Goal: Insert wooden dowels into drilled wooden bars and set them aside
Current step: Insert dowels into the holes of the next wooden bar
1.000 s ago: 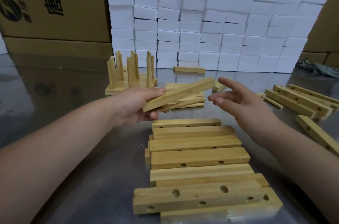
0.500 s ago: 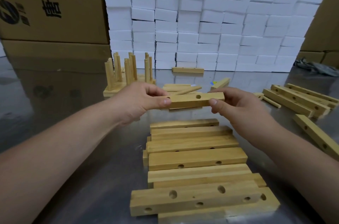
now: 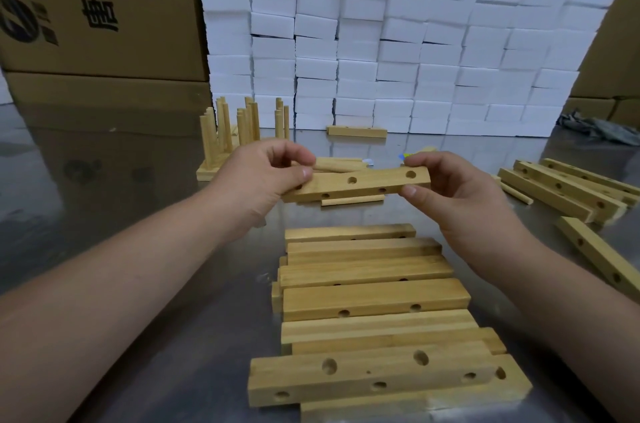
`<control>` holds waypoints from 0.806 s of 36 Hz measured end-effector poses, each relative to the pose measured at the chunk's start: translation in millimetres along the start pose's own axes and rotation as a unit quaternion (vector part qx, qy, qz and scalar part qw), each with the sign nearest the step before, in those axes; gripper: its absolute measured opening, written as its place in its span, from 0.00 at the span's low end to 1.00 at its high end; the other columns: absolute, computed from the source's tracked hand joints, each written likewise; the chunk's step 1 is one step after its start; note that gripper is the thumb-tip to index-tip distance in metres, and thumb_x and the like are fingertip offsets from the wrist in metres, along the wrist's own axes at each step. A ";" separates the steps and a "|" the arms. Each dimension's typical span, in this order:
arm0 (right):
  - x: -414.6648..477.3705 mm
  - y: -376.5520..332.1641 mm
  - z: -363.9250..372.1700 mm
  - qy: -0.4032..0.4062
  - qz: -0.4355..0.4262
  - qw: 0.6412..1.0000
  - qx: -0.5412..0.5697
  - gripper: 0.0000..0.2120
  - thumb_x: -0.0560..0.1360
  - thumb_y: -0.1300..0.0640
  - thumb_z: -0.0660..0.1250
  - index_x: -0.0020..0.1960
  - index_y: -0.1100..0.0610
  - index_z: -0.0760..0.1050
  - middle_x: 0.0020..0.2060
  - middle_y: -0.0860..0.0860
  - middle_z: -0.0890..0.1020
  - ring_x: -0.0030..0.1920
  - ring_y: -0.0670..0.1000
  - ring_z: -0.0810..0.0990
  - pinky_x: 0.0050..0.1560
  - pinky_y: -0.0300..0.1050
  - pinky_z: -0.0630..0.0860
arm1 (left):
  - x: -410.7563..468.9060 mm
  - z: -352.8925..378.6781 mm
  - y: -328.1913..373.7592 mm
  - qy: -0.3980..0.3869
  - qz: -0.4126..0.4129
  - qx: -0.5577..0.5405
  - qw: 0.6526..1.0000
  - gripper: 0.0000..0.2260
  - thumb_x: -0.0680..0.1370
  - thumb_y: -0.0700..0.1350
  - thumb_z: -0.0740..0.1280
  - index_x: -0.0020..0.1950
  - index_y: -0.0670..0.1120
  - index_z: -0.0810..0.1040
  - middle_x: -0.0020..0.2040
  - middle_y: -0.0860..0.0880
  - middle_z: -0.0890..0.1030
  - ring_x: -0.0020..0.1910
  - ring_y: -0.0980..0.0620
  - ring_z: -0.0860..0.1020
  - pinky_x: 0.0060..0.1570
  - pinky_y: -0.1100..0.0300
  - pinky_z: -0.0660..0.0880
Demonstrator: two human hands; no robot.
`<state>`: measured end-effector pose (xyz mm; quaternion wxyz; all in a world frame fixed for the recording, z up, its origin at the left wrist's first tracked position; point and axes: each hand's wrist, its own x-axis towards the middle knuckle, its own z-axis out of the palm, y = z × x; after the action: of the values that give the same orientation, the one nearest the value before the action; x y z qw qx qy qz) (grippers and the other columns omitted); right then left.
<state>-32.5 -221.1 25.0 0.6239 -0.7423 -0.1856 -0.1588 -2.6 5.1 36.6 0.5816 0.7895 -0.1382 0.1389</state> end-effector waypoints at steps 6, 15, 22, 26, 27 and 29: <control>3.5 -1.4 -6.8 0.051 0.006 0.998 0.033 0.05 0.74 0.59 0.67 0.45 0.50 0.79 0.35 0.47 0.80 0.41 0.46 0.78 0.50 0.41 0.75 | 3.5 -3.2 0.7 0.061 0.015 -0.057 0.996 0.08 0.75 0.39 0.67 0.43 0.52 0.79 0.30 0.56 0.80 0.36 0.59 0.79 0.49 0.61 0.73; 16.6 -13.1 -15.9 0.119 0.159 0.896 0.396 0.13 0.78 0.48 0.59 0.43 0.55 0.77 0.34 0.50 0.82 0.38 0.50 0.83 0.41 0.45 0.81 | -5.9 1.9 11.6 0.042 0.031 -0.052 0.997 0.06 0.76 0.41 0.66 0.44 0.52 0.79 0.29 0.55 0.79 0.33 0.60 0.78 0.55 0.57 0.74; 8.7 -14.1 -9.0 0.071 0.161 0.970 0.166 0.19 0.81 0.49 0.54 0.60 0.62 0.73 0.29 0.51 0.82 0.26 0.47 0.78 0.28 0.37 0.75 | -15.3 10.2 22.2 0.024 0.068 -0.070 0.995 0.05 0.75 0.37 0.66 0.45 0.47 0.78 0.30 0.55 0.81 0.29 0.59 0.78 0.38 0.69 0.76; 4.3 -17.8 -5.8 0.043 0.154 0.978 0.132 0.14 0.81 0.53 0.54 0.57 0.59 0.75 0.30 0.52 0.81 0.26 0.48 0.76 0.27 0.39 0.74 | -19.5 16.7 24.4 0.029 0.096 -0.063 0.993 0.06 0.75 0.37 0.67 0.44 0.48 0.78 0.31 0.56 0.81 0.29 0.60 0.77 0.35 0.72 0.73; 3.2 -18.9 -4.7 0.035 0.155 0.979 0.127 0.14 0.81 0.53 0.54 0.54 0.59 0.76 0.30 0.52 0.81 0.27 0.48 0.76 0.28 0.40 0.73 | -20.1 18.2 24.4 0.035 0.101 -0.060 0.992 0.06 0.75 0.38 0.67 0.44 0.49 0.78 0.32 0.56 0.81 0.29 0.60 0.77 0.35 0.72 0.73; 1.1 -20.9 -3.4 0.018 0.161 0.978 0.132 0.15 0.81 0.55 0.53 0.52 0.61 0.76 0.31 0.53 0.79 0.28 0.48 0.75 0.35 0.44 0.71 | -21.2 20.0 23.8 0.045 0.107 -0.058 0.992 0.07 0.75 0.38 0.67 0.43 0.51 0.78 0.32 0.57 0.82 0.29 0.60 0.78 0.36 0.71 0.74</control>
<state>-41.4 -221.2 44.3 0.7371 -0.6706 -0.0717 -0.0437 -30.0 -19.6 43.8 0.6135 0.7284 -0.2034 0.2272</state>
